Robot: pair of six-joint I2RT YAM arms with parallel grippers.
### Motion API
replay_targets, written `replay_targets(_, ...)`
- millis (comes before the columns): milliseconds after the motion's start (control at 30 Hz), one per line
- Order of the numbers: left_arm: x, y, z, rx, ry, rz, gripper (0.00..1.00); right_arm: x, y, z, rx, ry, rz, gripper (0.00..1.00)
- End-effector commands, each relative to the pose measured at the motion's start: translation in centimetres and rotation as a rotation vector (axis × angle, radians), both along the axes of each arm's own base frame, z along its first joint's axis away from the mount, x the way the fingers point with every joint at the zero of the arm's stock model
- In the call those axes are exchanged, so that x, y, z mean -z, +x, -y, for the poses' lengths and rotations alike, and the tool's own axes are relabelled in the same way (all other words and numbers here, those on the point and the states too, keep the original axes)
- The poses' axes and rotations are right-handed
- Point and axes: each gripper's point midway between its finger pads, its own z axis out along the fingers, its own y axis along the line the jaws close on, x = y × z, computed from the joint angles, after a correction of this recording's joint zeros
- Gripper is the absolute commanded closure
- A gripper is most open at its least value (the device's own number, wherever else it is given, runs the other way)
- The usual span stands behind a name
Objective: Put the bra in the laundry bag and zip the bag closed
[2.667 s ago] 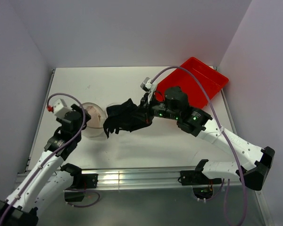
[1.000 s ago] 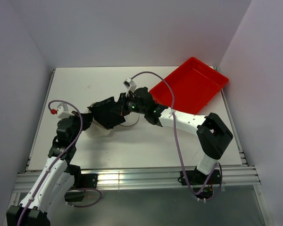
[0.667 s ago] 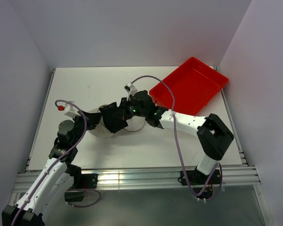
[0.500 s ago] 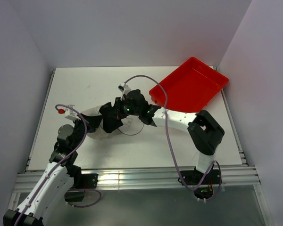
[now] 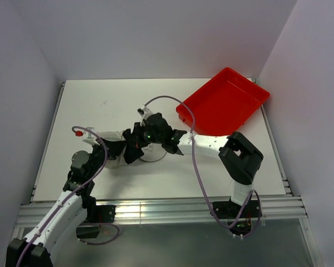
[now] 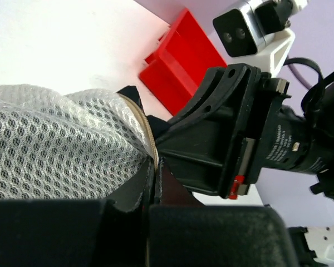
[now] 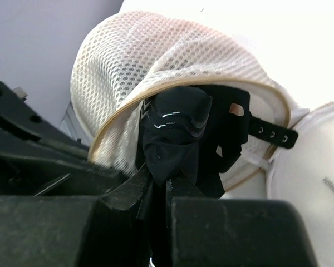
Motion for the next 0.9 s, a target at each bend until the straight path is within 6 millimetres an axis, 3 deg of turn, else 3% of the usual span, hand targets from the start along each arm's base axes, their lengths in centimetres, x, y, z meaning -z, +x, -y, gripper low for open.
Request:
replay_targets(0,-4.3,-0.9,2.3,0.141,-0.085,0.123,1.0,-2.5,1.0,1.4,0.11,0.053,0.083,1.0)
replay_targets(33,-4.7,-0.7,2.8,0.155,-0.095,0.138,1.0,-3.3,1.0,2.4,0.135,0.052,0.109,1.0)
replay_targets(67,-5.1,-1.0,3.5,0.184,-0.105,0.147,1.0,-6.7,0.7,3.7,0.161,0.092,0.165,1.0)
replay_targets(100,-5.4,-1.1,4.0,0.203,-0.114,0.152,1.0,-6.2,0.5,5.2,0.182,0.048,0.184,1.0)
replay_targets(133,-6.2,-1.1,4.4,0.22,-0.122,0.167,1.0,-7.2,0.4,6.2,0.205,0.046,0.207,1.0)
replay_targets(167,-6.1,-1.1,5.1,0.243,-0.126,0.157,1.0,-9.9,0.0,7.5,0.23,0.077,0.25,1.0)
replay_targets(267,-7.4,-2.5,6.6,0.305,-0.181,0.2,1.0,-11.3,-0.9,9.5,0.236,0.031,0.269,1.0)
replay_targets(300,-8.0,-2.8,6.6,0.306,-0.207,0.222,1.0,-10.9,-1.3,9.8,0.224,0.006,0.254,1.0)
replay_targets(400,-7.2,-3.6,6.1,0.292,-0.239,0.219,1.0,-9.8,-1.8,9.5,0.202,0.013,0.218,1.0)
replay_targets(433,-5.9,-3.5,5.8,0.272,-0.234,0.19,1.0,-9.2,-1.7,9.2,0.203,0.011,0.209,1.0)
replay_targets(467,-5.5,-3.8,5.5,0.267,-0.232,0.189,1.0,-7.4,-1.2,8.7,0.202,-0.021,0.187,1.0)
replay_targets(533,-3.3,-3.8,5.1,0.237,-0.204,0.133,0.97,-6.3,-0.5,7.8,0.202,-0.04,0.172,1.0)
replay_targets(600,-2.7,-3.6,4.4,0.194,-0.185,0.134,0.93,-4.2,0.4,6.5,0.2,-0.068,0.15,1.0)
replay_targets(633,-1.6,-3.6,4.0,0.167,-0.169,0.109,0.9,-1.7,0.8,6.0,0.196,-0.117,0.121,1.0)
replay_targets(700,-0.7,-3.4,3.5,0.142,-0.152,0.095,0.88,-0.7,1.4,5.3,0.197,-0.15,0.108,1.0)
replay_targets(733,0.5,-3.6,3.3,0.135,-0.142,0.072,0.87,1.1,1.6,5.0,0.194,-0.184,0.081,1.0)
replay_targets(867,1.3,-3.7,3.1,0.125,-0.135,0.061,0.85,1.9,1.8,4.1,0.196,-0.231,0.071,1.0)
